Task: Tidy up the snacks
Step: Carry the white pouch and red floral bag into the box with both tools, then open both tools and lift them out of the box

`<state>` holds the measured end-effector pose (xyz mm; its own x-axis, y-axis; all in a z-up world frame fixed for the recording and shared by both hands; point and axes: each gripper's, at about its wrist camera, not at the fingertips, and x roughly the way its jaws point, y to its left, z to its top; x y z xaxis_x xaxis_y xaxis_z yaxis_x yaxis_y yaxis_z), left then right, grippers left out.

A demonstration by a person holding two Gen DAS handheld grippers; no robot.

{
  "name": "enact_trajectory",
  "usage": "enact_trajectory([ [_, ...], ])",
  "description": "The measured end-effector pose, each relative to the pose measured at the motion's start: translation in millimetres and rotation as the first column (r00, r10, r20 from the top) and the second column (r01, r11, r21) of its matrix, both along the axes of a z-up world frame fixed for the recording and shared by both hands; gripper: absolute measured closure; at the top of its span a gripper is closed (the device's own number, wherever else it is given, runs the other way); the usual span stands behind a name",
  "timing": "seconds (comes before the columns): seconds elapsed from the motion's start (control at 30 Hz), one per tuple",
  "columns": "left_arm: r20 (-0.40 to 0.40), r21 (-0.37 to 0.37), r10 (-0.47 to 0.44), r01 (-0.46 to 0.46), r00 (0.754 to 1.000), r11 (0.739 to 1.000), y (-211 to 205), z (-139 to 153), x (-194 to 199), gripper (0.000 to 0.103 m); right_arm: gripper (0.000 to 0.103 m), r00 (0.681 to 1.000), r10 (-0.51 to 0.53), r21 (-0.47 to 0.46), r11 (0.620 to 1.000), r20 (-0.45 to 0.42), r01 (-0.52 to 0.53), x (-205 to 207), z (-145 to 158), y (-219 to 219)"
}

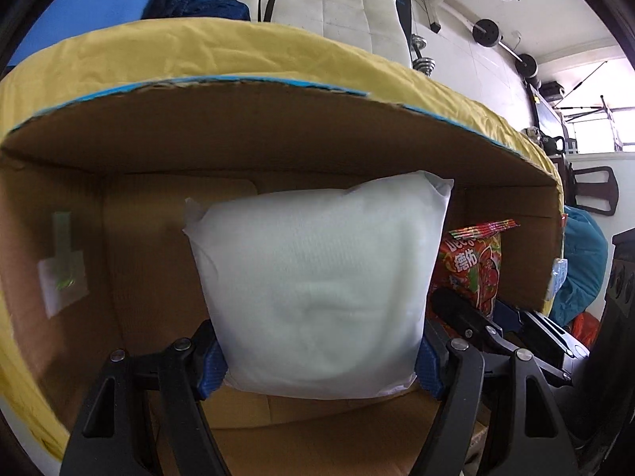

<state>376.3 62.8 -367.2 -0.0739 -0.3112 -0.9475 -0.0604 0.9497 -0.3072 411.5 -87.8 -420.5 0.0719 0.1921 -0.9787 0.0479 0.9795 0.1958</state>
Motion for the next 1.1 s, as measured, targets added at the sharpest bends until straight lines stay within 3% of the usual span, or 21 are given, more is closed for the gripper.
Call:
enact_trajectory([
  [0.33, -0.022, -0.014, -0.081, 0.081, 0.996, 0.997, -17.7, -25.0, 16.4, 0.029, 0.056, 1.0, 0.008, -0.005, 1.0, -0.011, -0.008, 8.2, -43.0, 10.4],
  [0.6, -0.035, 0.011, -0.078, 0.079, 0.996, 0.997, -25.1, -20.2, 17.2, 0.028, 0.054, 1.0, 0.021, -0.045, 0.999, 0.012, -0.02, -2.3, -45.4, 22.2],
  [0.83, -0.022, 0.075, -0.082, 0.084, 0.996, 0.994, -28.1, -5.0, 3.8, 0.027, 0.043, 0.999, 0.012, -0.05, 0.999, -0.034, -0.014, -14.8, -36.7, 18.7],
  [0.97, -0.012, 0.06, -0.067, 0.067, 0.998, 0.996, -22.5, 7.7, -5.3, 0.027, 0.039, 0.999, 0.031, -0.069, 0.997, -0.026, -0.033, -29.6, -19.1, 22.7],
  [1.1, 0.036, 0.079, -0.035, 0.032, 0.999, 0.996, -7.3, 26.9, -18.1, 0.027, 0.019, 0.998, 0.063, -0.105, 0.993, 0.005, -0.062, -48.1, 3.7, 29.4],
])
